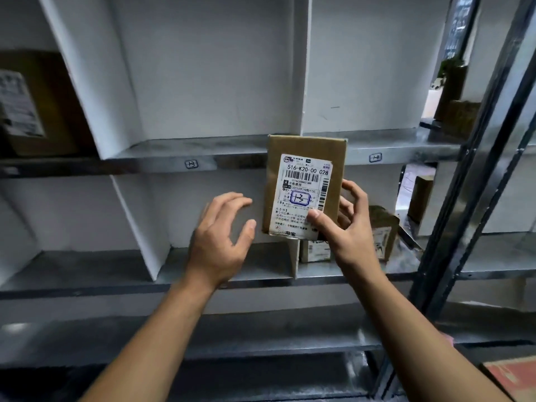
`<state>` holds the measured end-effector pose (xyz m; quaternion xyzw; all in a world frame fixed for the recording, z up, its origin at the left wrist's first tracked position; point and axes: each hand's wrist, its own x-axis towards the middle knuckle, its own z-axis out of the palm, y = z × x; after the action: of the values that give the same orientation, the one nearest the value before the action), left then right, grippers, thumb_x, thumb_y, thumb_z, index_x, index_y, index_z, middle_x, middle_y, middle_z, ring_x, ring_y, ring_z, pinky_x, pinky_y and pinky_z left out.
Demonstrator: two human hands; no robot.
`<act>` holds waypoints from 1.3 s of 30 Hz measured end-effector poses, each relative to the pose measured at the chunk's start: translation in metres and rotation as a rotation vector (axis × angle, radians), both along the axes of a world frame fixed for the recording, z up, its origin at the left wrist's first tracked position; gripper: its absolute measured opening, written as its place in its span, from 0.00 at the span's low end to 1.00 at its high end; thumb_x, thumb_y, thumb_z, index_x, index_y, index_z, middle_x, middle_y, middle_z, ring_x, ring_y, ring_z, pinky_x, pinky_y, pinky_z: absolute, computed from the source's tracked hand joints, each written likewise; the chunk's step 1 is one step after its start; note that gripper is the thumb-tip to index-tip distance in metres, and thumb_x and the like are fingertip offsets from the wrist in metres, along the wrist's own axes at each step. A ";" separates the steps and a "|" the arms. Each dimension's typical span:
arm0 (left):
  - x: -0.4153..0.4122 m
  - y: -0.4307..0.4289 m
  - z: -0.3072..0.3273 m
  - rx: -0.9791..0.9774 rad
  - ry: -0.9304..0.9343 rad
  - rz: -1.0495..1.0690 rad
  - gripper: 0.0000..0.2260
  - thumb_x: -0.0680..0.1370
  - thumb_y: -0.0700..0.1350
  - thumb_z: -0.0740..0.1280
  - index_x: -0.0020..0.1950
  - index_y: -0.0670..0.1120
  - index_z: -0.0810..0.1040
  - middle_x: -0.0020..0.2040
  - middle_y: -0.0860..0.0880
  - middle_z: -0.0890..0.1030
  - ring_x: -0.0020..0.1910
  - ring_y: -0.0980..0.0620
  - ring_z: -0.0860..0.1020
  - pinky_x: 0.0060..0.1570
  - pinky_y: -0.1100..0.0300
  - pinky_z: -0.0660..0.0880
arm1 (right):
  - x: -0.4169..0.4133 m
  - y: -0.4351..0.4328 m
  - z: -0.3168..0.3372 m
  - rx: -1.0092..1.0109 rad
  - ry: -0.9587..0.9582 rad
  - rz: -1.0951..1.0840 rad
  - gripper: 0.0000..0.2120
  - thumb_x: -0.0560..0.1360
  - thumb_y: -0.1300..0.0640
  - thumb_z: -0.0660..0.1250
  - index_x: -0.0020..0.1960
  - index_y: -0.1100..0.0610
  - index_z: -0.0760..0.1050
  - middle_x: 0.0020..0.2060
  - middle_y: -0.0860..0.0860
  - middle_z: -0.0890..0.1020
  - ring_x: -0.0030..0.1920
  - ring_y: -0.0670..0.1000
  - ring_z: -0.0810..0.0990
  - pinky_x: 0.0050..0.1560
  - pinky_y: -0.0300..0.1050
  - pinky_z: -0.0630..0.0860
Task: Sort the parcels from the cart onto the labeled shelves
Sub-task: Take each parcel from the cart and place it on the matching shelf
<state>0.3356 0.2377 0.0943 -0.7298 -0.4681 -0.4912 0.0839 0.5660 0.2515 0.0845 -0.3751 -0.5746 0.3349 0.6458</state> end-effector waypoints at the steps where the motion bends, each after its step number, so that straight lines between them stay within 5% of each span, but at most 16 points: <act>1: -0.011 0.003 0.006 -0.001 0.037 0.060 0.17 0.77 0.50 0.63 0.63 0.45 0.77 0.62 0.47 0.76 0.61 0.50 0.74 0.62 0.63 0.68 | -0.007 0.008 0.008 0.020 -0.003 0.024 0.33 0.67 0.43 0.78 0.67 0.32 0.65 0.63 0.47 0.78 0.65 0.53 0.79 0.62 0.61 0.78; 5: -0.044 0.012 0.026 -0.151 0.199 0.296 0.21 0.78 0.50 0.65 0.69 0.47 0.72 0.65 0.47 0.73 0.64 0.48 0.70 0.63 0.50 0.69 | -0.036 0.042 0.044 0.111 0.001 0.088 0.33 0.69 0.43 0.78 0.68 0.35 0.65 0.64 0.50 0.78 0.65 0.55 0.78 0.62 0.62 0.77; 13: -0.103 0.027 0.047 -0.236 0.429 0.521 0.22 0.78 0.53 0.64 0.72 0.49 0.69 0.66 0.48 0.72 0.64 0.46 0.70 0.64 0.48 0.67 | -0.119 0.107 0.088 0.198 -0.037 0.147 0.33 0.69 0.44 0.77 0.69 0.37 0.64 0.61 0.51 0.80 0.60 0.52 0.82 0.59 0.58 0.80; 28: -0.226 0.085 0.070 -0.144 0.408 0.441 0.21 0.79 0.56 0.61 0.71 0.52 0.70 0.64 0.52 0.73 0.63 0.50 0.70 0.64 0.51 0.68 | -0.266 0.216 0.121 0.134 -0.296 0.046 0.35 0.66 0.38 0.74 0.68 0.36 0.62 0.60 0.50 0.79 0.59 0.53 0.80 0.60 0.59 0.79; 34: -0.258 0.103 0.078 -0.088 0.361 0.365 0.21 0.78 0.54 0.61 0.70 0.53 0.69 0.63 0.53 0.73 0.62 0.53 0.70 0.64 0.52 0.69 | -0.277 0.237 0.123 0.036 -0.453 -0.018 0.34 0.75 0.53 0.74 0.73 0.45 0.57 0.60 0.54 0.81 0.59 0.56 0.80 0.62 0.58 0.77; 39: -0.262 0.112 0.080 -0.058 0.330 0.284 0.21 0.77 0.54 0.60 0.70 0.52 0.70 0.63 0.53 0.73 0.61 0.53 0.70 0.63 0.53 0.69 | -0.281 0.240 0.121 -0.029 -0.427 -0.076 0.34 0.73 0.51 0.76 0.70 0.43 0.57 0.54 0.52 0.83 0.51 0.55 0.83 0.57 0.55 0.80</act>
<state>0.0733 0.3497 0.1744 -0.7290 -0.5602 -0.3348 0.2067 0.2845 0.4916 0.2050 -0.4680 -0.6791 0.2314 0.5160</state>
